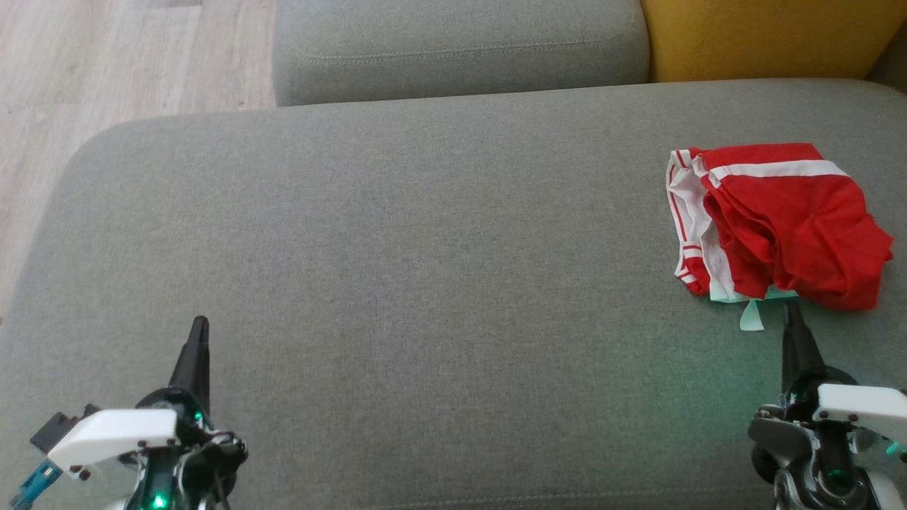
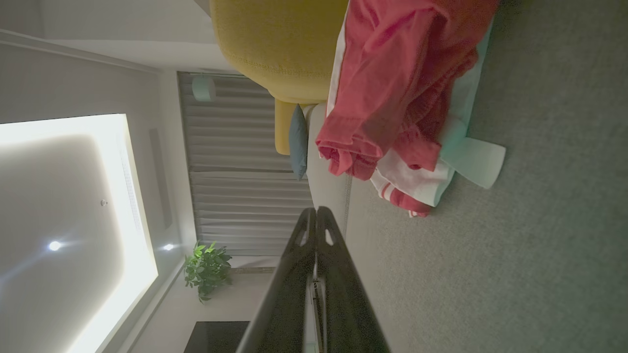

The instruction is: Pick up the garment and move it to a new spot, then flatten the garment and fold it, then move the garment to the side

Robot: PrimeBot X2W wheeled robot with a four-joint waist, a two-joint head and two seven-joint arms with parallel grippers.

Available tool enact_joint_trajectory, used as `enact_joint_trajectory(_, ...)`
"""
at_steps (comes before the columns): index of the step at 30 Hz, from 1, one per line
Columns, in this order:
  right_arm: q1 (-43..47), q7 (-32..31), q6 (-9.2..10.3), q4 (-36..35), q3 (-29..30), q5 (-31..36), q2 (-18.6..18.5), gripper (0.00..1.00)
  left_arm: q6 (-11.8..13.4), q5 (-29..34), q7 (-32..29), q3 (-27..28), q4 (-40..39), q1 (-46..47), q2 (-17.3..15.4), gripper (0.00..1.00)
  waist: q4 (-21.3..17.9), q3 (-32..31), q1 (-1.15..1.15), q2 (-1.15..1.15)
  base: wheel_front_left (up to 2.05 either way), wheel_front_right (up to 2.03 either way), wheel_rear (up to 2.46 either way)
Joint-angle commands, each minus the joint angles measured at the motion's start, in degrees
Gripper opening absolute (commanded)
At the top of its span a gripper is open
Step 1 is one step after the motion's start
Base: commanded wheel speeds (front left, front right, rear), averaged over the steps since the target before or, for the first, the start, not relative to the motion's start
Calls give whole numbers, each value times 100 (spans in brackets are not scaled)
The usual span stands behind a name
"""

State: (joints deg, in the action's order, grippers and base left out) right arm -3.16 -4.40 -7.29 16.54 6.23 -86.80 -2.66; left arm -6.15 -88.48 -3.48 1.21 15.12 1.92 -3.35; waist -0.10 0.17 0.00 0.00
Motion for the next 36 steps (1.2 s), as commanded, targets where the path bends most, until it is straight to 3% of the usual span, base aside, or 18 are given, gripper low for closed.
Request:
enact_joint_trajectory(1, -283, -61, -19, -226, -75, -172, -62, 0, -69, -154, -42, 257, -146, 360, -92, 0, 2, 0, 0, 0, 0, 0, 0)
enact_joint_trajectory(8, -298, -168, -20, -255, -22, -578, -60, 0, -134, -525, -151, 343, -115, 411, -89, 0, 10, 1, 0, 0, 0, 0, 0)
enact_joint_trajectory(36, -300, -184, -20, -253, -2, -562, -47, 0, -134, -476, -197, 401, -113, 416, -48, 0, 10, 1, 0, 0, 0, 0, 0)
